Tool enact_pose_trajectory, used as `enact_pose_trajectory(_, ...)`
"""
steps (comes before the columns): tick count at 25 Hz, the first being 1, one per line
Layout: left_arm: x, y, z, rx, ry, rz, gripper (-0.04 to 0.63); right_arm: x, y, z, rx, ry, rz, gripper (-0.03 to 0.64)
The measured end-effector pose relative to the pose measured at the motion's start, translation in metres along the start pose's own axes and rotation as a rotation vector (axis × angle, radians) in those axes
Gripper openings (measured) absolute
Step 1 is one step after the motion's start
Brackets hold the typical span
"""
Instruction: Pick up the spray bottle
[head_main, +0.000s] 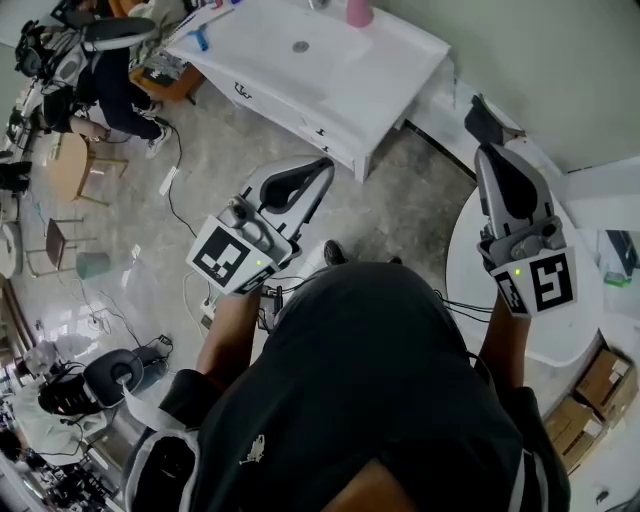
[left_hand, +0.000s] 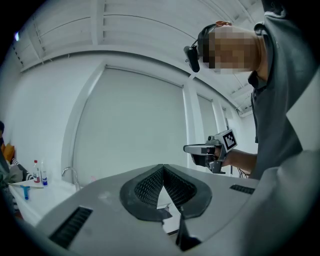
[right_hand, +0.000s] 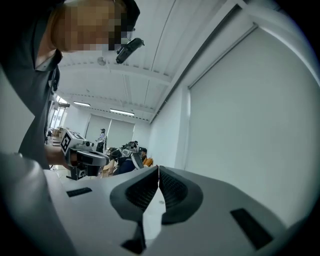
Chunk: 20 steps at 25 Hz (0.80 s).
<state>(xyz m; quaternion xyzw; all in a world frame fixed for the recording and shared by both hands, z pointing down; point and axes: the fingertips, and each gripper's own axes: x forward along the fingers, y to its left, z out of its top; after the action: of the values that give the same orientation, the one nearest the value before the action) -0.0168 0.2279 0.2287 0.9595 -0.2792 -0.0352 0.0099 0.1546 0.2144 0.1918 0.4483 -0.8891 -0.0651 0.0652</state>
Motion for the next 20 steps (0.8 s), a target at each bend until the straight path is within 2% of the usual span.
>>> enact_pose_trajectory(5,-0.043,0.037,-0.007,-0.021,-0.037,0.007,0.005,0.043,0.031,0.007,-0.036,0.042,-0.013,0.009)
enact_pose_trajectory(8,-0.055,0.04,-0.02,-0.042,-0.04,0.018,0.005,0.053,0.042,0.016,-0.061,0.008,-0.014,0.009)
enact_pose_trajectory(11,-0.047,0.032,-0.036,-0.064,-0.025,0.014,0.005,0.049,0.042,0.01,-0.04,-0.001,-0.001,0.009)
enact_pose_trajectory(15,-0.022,0.052,-0.025,-0.081,-0.036,-0.004,0.005,0.061,0.017,-0.002,-0.024,0.109,0.003,0.009)
enact_pose_trajectory(17,-0.008,0.065,-0.019,-0.083,-0.062,0.014,0.005,0.076,-0.002,-0.001,-0.037,0.125,0.015,0.009)
enact_pose_trajectory(20,-0.008,0.055,-0.028,-0.094,-0.072,0.062,0.005,0.081,-0.003,-0.006,-0.045,0.11,0.055,0.009)
